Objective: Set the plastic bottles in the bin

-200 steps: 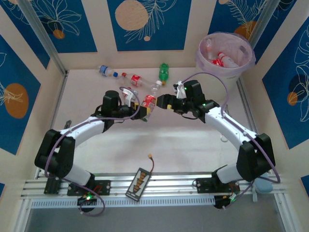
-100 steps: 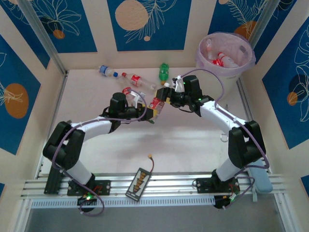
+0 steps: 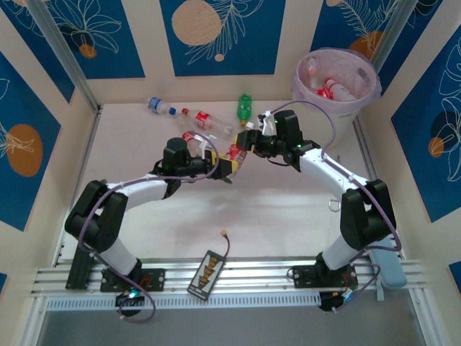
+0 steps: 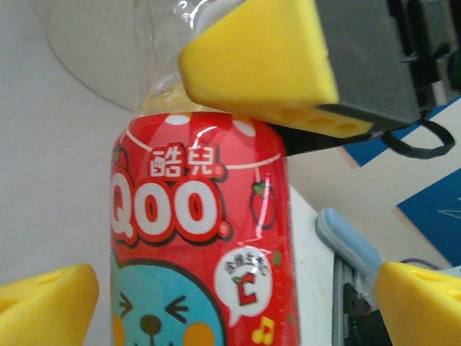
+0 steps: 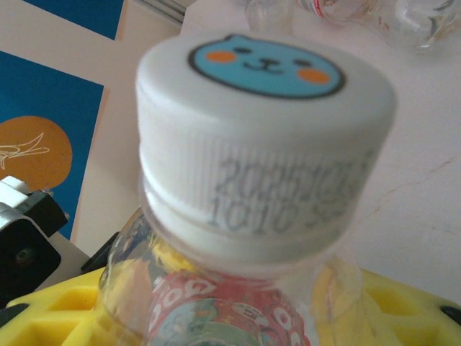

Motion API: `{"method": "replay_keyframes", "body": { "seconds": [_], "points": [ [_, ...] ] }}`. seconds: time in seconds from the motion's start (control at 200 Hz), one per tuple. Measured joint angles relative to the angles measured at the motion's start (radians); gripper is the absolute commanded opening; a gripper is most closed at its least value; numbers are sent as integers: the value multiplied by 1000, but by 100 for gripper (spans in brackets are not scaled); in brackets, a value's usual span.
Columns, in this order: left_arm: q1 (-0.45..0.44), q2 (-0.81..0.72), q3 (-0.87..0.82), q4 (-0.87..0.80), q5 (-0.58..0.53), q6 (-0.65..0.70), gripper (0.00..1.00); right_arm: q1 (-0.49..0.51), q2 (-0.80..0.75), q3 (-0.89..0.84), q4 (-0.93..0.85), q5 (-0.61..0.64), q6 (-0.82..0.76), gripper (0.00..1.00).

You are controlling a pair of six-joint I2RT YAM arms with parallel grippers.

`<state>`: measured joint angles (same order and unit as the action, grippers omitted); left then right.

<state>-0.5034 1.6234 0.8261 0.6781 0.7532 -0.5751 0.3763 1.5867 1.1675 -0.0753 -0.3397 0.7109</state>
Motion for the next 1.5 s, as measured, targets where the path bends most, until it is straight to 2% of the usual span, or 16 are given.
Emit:
{"method": "replay_keyframes", "body": {
  "seconds": [0.11, 0.24, 0.445, 0.555, 0.705, 0.875, 1.025, 1.28, 1.501],
  "points": [
    [2, -40, -17, 19, -15, -28, 100, -14, -11, 51, -53, 26, -41, 48],
    [16, -173, -58, -39, -78, -18, 100, -41, -50, 147, -147, 99, -120, 44],
    [23, -401, -44, -377, -285, 53, 100, -123, -109, 380, -248, 256, -292, 45],
    [23, -438, 1, -601, -419, 59, 100, -173, -144, 457, -232, 369, -384, 45],
    [23, -456, 3, -764, -521, 57, 100, -225, -156, 499, -159, 545, -498, 45],
    [23, -455, -5, -810, -554, 45, 100, -283, -106, 528, -56, 702, -628, 44],
    [23, -452, -6, -817, -557, 31, 100, -331, -32, 556, 9, 779, -734, 43],
    [23, -435, -6, -815, -555, 23, 100, -371, 69, 571, 66, 798, -900, 43],
    [23, -445, -6, -840, -571, 26, 100, -407, 134, 571, 72, 797, -946, 44]
  ]
}}
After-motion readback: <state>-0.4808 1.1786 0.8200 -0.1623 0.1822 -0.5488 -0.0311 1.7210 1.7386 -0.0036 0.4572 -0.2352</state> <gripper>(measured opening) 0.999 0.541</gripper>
